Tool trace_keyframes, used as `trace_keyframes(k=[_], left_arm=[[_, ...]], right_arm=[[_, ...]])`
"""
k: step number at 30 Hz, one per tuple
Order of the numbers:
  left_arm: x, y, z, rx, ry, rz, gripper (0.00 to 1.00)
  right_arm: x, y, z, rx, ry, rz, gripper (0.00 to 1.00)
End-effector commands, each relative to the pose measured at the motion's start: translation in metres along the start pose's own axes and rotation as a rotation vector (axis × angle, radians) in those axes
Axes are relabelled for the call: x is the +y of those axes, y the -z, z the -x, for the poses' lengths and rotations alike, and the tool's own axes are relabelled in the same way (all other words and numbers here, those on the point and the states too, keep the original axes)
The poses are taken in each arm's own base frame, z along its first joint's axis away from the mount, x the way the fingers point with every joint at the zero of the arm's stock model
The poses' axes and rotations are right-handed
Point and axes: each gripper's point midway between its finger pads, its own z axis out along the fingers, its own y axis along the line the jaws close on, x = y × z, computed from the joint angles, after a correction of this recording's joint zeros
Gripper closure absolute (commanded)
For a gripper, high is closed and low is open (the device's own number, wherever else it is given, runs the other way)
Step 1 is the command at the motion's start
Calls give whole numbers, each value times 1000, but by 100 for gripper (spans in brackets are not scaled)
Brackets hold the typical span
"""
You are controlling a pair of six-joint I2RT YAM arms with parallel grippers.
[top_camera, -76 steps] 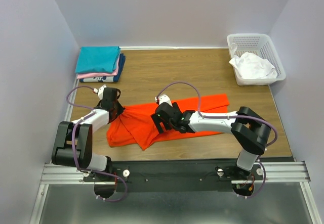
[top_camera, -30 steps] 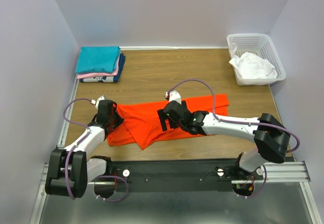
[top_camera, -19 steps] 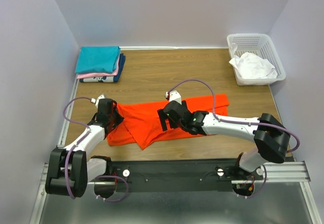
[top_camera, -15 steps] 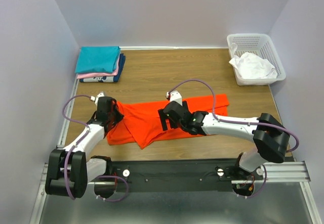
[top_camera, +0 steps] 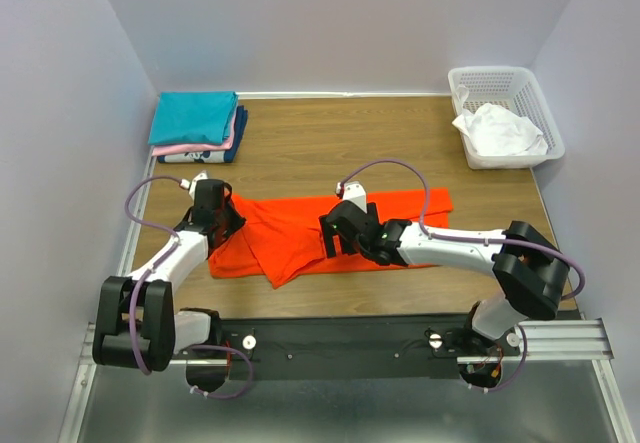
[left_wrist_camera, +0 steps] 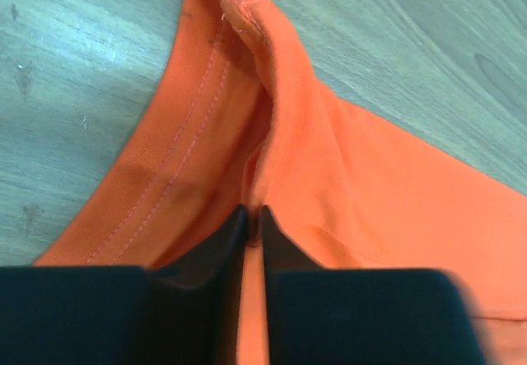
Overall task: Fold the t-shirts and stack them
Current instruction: Fold the tshirt
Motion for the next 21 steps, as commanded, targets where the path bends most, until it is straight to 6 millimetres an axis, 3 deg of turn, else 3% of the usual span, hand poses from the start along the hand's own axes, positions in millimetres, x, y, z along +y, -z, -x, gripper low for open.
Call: trace_keyframes(k=[1, 3, 7, 8, 10, 13, 21], left_arm=[[11, -5, -4, 1, -12, 40, 72], [11, -6, -6, 10, -14, 37, 62], [7, 1, -7, 5, -7, 5, 60], [9, 3, -11, 12, -1, 1, 51], [7, 7, -16, 19, 12, -21, 47], [8, 14, -25, 22, 30, -40, 32], [-11, 28, -53, 91, 33, -146, 32]], right_arm=[[-9, -6, -12, 32, 2, -38, 0], [-10, -7, -13, 35, 6, -37, 0], [-9, -7, -15, 40, 9, -36, 0], [-10, -7, -15, 40, 9, -37, 0], [-10, -7, -14, 39, 7, -35, 0], [-9, -7, -13, 41, 11, -33, 0], [-7, -11, -18, 58, 25, -31, 0]])
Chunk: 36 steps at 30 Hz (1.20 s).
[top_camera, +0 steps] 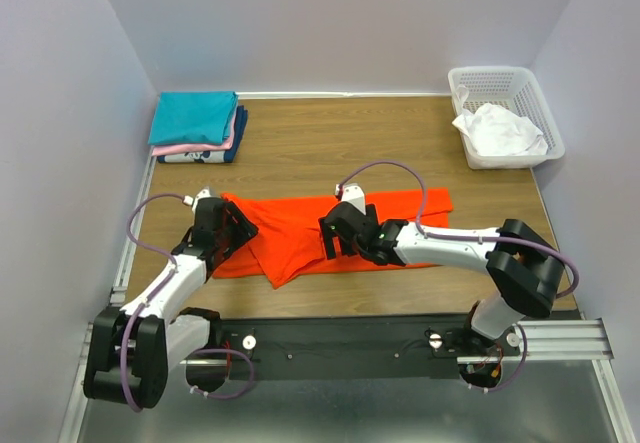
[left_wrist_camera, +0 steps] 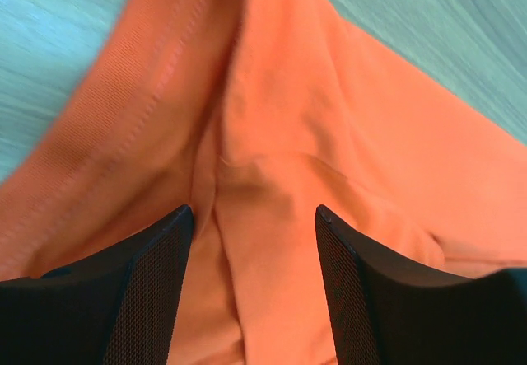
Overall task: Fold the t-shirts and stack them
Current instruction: Fold the tshirt
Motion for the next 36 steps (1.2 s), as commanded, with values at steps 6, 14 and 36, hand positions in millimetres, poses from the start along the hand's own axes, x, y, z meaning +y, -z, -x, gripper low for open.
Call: trace_keyframes(k=[6, 14, 36], left_arm=[[-25, 13, -19, 40, 1, -73, 31], [-5, 4, -21, 46, -9, 40, 31], [12, -51, 34, -44, -40, 317, 100]], right_arm=[[-5, -6, -12, 40, 17, -19, 0], [-6, -5, -13, 42, 16, -16, 0], [-32, 6, -6, -11, -50, -75, 0]])
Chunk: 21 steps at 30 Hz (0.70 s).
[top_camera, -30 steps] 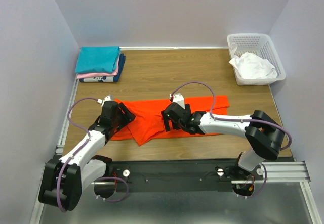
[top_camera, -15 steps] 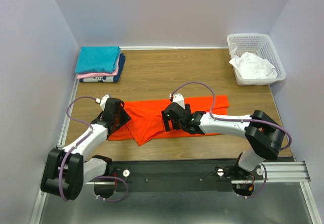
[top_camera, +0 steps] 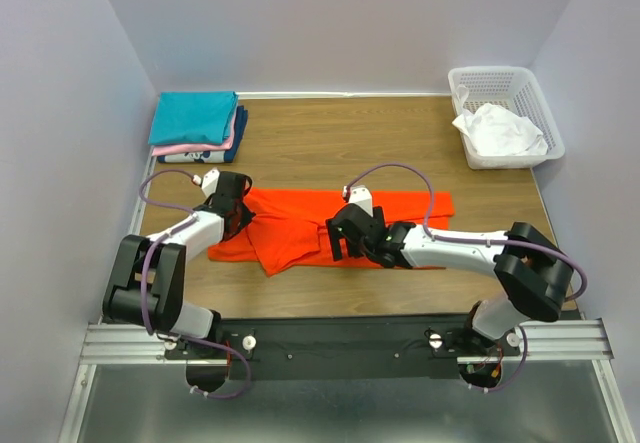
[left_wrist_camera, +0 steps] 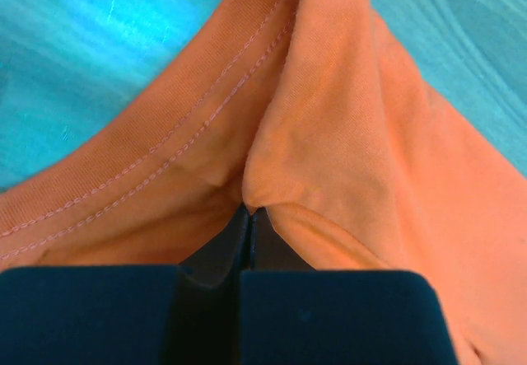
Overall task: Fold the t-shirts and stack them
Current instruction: Fold the tshirt
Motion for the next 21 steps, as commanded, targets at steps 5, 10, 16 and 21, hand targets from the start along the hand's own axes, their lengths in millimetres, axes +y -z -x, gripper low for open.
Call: trace_keyframes(k=[5, 10, 16, 21], left_arm=[[13, -6, 14, -25, -29, 107, 97], [-4, 16, 59, -130, -5, 108, 20], [-25, 48, 68, -147, 18, -18, 5], [-48, 79, -5, -24, -69, -209, 5]], right_arm=[[-36, 7, 6, -34, -81, -86, 0], [-47, 15, 17, -65, -107, -98, 0], [-57, 18, 24, -77, -165, -103, 0], [-60, 16, 23, -72, -170, -116, 0]])
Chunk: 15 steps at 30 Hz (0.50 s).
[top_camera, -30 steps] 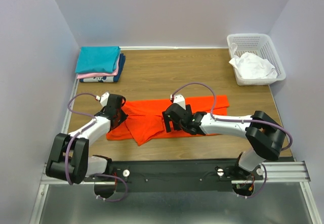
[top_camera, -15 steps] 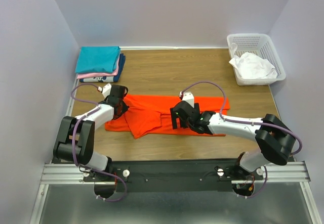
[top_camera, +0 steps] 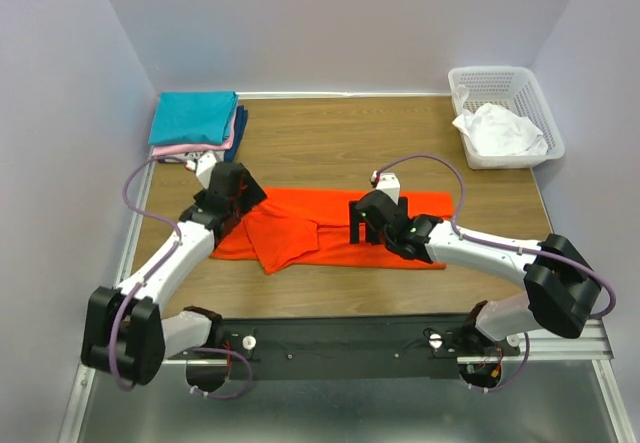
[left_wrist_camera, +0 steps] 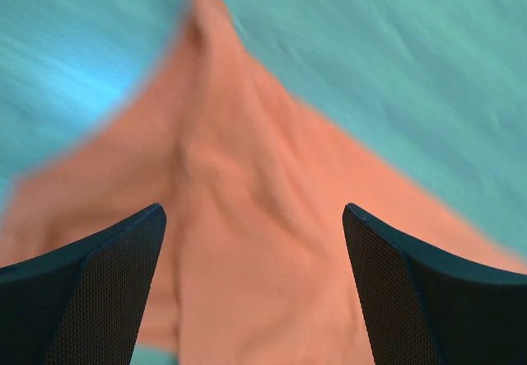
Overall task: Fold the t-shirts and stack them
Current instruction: Fold the tshirt
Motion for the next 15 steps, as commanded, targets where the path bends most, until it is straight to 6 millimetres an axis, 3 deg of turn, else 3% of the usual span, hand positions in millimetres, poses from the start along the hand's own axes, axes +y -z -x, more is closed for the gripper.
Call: trace_keyframes(k=[1, 2, 3, 7, 11, 15], left_arm=[[-16, 31, -73, 171, -61, -131, 4], [-18, 41, -84, 193, -57, -161, 5], [-14, 50, -113, 262, -87, -183, 5], [3, 72, -158, 372, -58, -191, 5], [14, 86, -172, 413, -27, -168, 7], [28, 83, -173, 403, -35, -95, 9]], right_arm=[[-12, 1, -3, 0, -18, -43, 0], [-12, 1, -3, 1, -19, -43, 0], [-13, 1, -3, 0, -20, -43, 0], [-15, -1, -7, 13, -18, -46, 0], [-15, -5, -11, 33, -13, -48, 0], [-14, -8, -16, 51, -8, -47, 0]])
